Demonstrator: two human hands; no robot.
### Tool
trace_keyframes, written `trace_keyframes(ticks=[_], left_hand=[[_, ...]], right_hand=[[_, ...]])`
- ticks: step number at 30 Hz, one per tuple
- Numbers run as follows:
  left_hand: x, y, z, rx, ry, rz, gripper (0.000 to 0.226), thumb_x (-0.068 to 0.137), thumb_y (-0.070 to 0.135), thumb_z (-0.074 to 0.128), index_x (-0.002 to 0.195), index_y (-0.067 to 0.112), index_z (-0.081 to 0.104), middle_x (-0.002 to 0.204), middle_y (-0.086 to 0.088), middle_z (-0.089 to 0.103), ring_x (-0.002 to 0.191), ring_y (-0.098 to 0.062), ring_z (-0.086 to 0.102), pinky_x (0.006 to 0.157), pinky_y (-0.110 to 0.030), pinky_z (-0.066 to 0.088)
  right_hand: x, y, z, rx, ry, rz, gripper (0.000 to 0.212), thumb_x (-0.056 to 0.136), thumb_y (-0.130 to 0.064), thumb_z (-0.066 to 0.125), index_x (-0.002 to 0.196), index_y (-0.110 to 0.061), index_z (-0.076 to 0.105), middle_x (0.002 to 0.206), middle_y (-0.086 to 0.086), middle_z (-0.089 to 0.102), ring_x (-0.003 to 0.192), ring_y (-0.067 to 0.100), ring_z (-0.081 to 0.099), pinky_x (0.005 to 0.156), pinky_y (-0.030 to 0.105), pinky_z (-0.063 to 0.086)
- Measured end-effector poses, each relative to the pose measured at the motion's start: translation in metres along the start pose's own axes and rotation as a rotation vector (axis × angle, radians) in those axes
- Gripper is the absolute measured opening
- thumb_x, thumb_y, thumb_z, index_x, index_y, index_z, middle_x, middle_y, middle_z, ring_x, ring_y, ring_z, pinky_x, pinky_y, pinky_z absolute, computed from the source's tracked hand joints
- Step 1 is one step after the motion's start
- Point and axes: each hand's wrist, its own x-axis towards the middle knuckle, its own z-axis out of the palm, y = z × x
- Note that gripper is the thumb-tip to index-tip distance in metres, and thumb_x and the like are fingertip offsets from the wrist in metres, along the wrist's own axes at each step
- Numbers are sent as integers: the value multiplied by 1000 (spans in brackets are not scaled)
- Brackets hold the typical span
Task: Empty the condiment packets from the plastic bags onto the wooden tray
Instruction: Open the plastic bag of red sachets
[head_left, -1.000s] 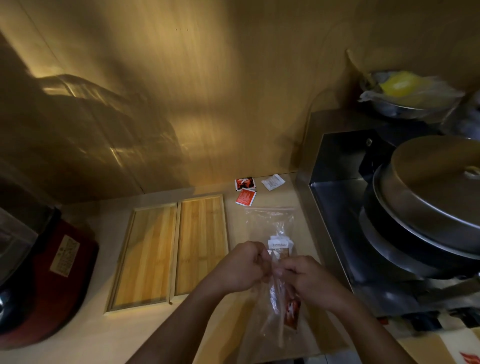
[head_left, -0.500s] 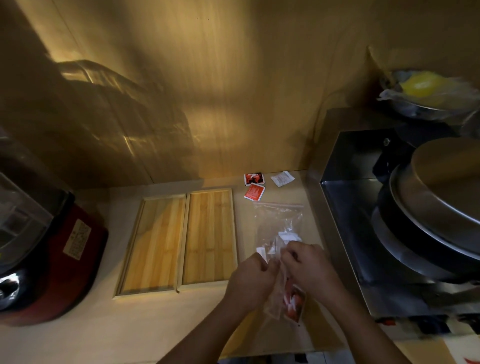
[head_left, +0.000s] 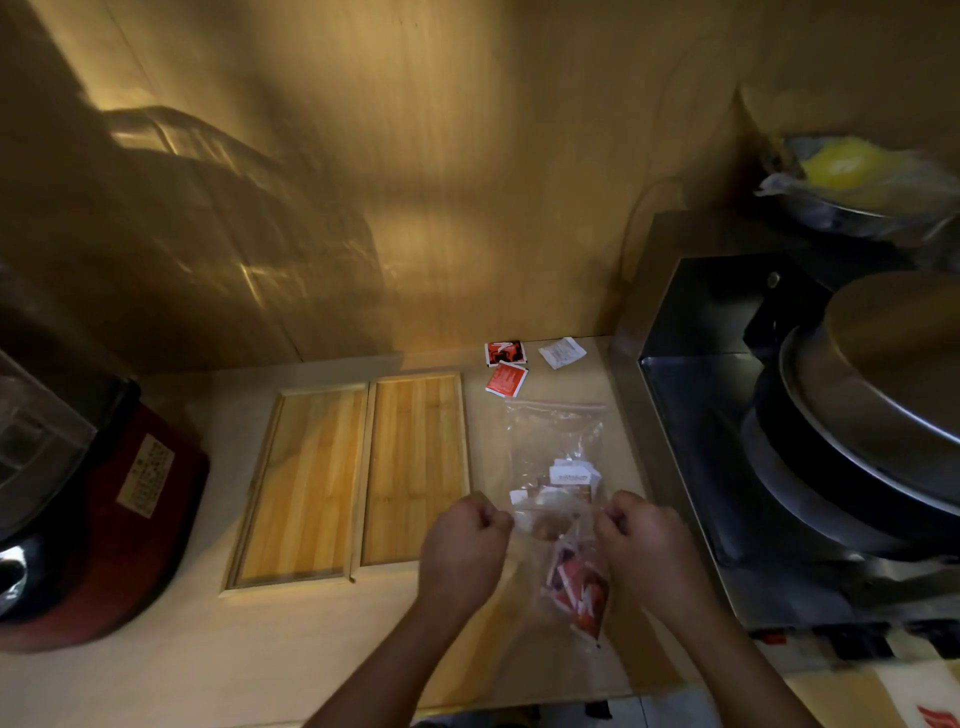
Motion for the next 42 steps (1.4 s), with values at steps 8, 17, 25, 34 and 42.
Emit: trace_keyframes(ticks=[8, 17, 25, 34, 42], left_hand=[[-19, 14, 14, -228, 27, -24, 28, 96, 22, 42, 69, 14, 47, 63, -11, 61, 45, -15, 61, 49, -33, 51], [-19, 8, 10, -134, -250, -86, 38, 91, 26, 50, 58, 10, 54, 52, -6, 52, 45, -15, 50, 57, -30, 45], [-7, 2, -7, 122, -72, -26, 34, 86, 29, 52, 63, 5, 61, 58, -8, 56, 58, -23, 57, 61, -40, 51], [-28, 36, -23, 342, -380, 407, 34, 82, 46, 59, 112, 36, 46, 69, -5, 64, 61, -19, 60, 60, -31, 47], [-20, 27, -12, 671, -170, 666, 41, 86, 43, 24, 103, 19, 52, 101, -5, 58, 92, -28, 59, 74, -41, 52]], right_hand=[[-12, -16, 13, 413, -195, 197, 41, 85, -42, 57, 52, -17, 59, 46, 0, 57, 44, 11, 53, 54, 29, 46], [-11, -14, 21, 364, -209, 142, 40, 88, -18, 54, 48, -18, 47, 41, -4, 44, 31, -1, 42, 43, 16, 36], [-3, -3, 6, 195, -124, 120, 39, 86, -26, 56, 49, -17, 46, 47, -4, 51, 41, 2, 49, 44, 18, 33], [9, -10, 7, 419, -17, 137, 44, 85, -20, 56, 42, -14, 47, 35, -5, 45, 37, 9, 41, 49, 25, 32], [16, -13, 10, 482, -10, 66, 40, 83, -19, 59, 44, -15, 47, 44, 1, 42, 47, 15, 41, 55, 30, 34]])
